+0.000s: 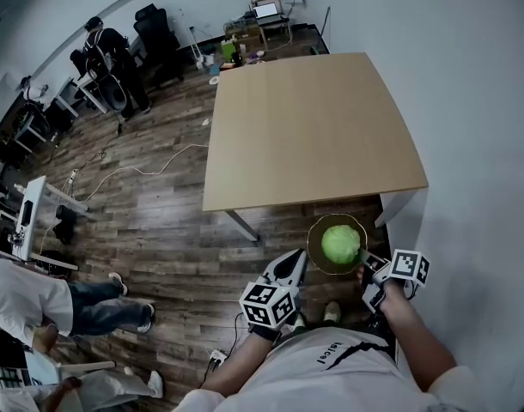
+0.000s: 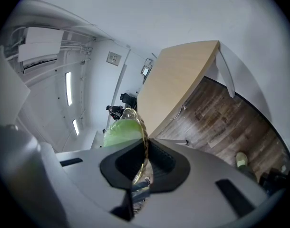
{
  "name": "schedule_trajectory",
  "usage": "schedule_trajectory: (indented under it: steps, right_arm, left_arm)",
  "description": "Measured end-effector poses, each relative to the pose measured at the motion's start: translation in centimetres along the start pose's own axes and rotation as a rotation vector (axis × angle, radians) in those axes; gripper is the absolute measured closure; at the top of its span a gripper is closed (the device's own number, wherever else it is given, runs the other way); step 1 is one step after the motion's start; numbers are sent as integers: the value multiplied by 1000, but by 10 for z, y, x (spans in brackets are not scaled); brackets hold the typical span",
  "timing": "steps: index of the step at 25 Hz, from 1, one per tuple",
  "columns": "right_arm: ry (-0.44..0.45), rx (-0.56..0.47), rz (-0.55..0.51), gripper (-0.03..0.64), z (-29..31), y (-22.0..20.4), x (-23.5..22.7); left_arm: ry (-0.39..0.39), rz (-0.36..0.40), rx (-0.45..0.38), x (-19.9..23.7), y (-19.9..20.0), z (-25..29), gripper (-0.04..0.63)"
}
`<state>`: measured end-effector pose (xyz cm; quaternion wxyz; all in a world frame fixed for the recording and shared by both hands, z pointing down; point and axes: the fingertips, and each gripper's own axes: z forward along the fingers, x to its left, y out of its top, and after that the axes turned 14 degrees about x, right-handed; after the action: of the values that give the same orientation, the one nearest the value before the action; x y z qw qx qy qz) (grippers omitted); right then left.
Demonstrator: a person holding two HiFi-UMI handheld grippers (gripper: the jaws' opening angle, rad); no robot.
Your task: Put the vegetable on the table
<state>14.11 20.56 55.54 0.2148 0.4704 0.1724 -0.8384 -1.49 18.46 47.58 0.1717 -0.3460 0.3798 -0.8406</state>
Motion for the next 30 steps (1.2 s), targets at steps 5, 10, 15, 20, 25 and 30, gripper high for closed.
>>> schedule_trajectory:
  steps: [5,10,15,20,25,30]
  right_arm:
    - [-2,-1,-10,588,-5,12,-3]
    - [-5,13,-17,588,-3,24,-15]
    - [13,21,-25,588,-8,41,-12]
    - [19,30,-26,588,0,50,-22]
    - [26,35,-28,588,15,67,-16]
    - [10,45,-21,588,43,87,-12]
  left_arm:
    - [12,5,-5,-3,5,9,581]
    - [43,-4,-15,1,5,21,581]
    - [79,-10,-43,-5,20,30,581]
    - [111,-16,-59,1,20,37,581]
    - [135,-13,-67,15,32,46,581]
    - [141,-13,-68,43,47,59,581]
